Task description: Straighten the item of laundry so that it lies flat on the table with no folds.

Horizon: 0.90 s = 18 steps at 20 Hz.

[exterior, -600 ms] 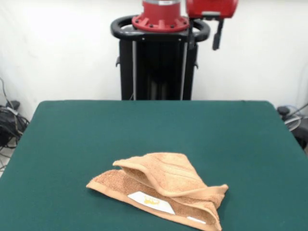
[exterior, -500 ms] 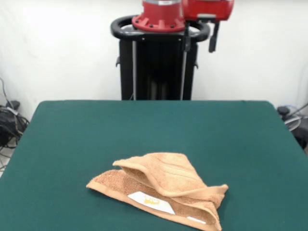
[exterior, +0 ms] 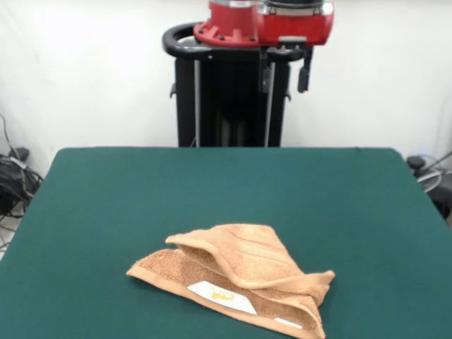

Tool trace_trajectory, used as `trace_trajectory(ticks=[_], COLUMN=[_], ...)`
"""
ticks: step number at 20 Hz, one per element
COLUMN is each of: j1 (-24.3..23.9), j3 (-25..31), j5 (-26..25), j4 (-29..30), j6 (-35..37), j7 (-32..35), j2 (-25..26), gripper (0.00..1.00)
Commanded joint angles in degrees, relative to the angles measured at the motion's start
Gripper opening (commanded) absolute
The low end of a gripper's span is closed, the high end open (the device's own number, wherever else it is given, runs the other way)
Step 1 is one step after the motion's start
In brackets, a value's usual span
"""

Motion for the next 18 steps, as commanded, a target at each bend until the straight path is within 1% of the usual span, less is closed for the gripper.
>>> trace_trajectory(ticks=[1, 4, 7, 10, 11, 18], j1=[-0.8, -1.3, -1.1, -1.5, -1.6, -1.8], j3=[7.3, 8.1, 8.1, 8.7, 8.8, 9.1], j5=[-4.4, -4.8, -5.2, -5.4, -5.6, -6.6], j4=[-3.9, -4.6, -8.6, -10.0, -11.5, -15.8], j6=[2.3, 3.6, 6.4, 6.6, 6.9, 10.4], j7=[-5.2, -5.1, -4.4, -3.9, -3.8, -3.4], j2=[3.7, 3.9, 5.6, 6.8, 7.8, 9.5], gripper=[1.00, 1.00, 1.00, 1.00, 1.00, 1.00])
